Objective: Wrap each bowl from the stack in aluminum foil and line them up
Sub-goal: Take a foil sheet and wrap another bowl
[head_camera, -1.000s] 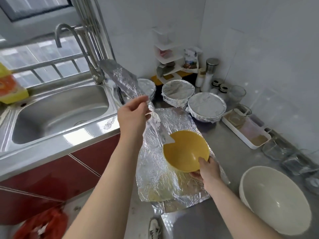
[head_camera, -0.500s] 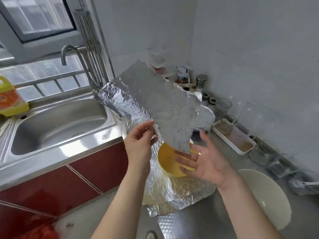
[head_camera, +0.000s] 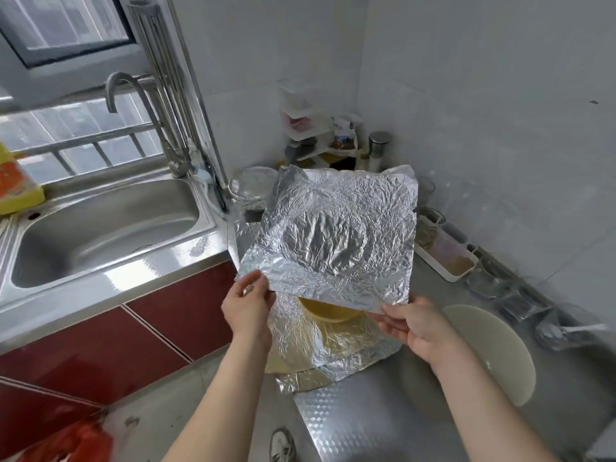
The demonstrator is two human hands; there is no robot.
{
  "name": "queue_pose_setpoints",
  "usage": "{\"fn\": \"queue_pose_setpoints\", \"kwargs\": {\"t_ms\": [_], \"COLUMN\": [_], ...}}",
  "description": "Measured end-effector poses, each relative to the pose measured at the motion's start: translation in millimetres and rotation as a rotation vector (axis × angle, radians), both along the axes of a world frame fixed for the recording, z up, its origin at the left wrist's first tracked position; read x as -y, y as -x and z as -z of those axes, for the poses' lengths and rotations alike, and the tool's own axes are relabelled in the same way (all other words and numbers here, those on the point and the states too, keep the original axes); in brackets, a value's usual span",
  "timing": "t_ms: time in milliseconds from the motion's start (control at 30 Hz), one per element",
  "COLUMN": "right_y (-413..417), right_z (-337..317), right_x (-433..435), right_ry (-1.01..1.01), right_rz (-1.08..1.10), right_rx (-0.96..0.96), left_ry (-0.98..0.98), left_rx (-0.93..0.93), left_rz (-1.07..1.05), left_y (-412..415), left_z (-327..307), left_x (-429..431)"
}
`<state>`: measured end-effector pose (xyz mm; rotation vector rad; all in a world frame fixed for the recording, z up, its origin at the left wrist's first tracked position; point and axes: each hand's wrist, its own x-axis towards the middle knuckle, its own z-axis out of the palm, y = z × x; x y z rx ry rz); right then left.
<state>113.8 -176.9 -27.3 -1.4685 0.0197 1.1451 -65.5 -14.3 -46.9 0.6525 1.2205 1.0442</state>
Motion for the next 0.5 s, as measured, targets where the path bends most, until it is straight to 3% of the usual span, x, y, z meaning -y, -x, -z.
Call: {"fn": "queue_pose_setpoints", "kwargs": {"t_ms": [133, 267, 500], "right_y": [-11, -15, -13], "right_z": [12, 26, 39], "right_x": [9, 11, 9], "right_ry": [-0.022, -0.126, -0.248], "right_rz": [0.040, 0.254, 0.492], "right_rx": [-0.176, -0.376, -0.503], "left_ry": [-0.002, 0.031, 0.158], "left_rx": [-0.057, -0.065, -0.004], "left_rz": [-0.021, -0.034, 0.038], "left_y": [16, 26, 35], "left_z": [22, 35, 47], "left_x": [-2, 2, 6]}}
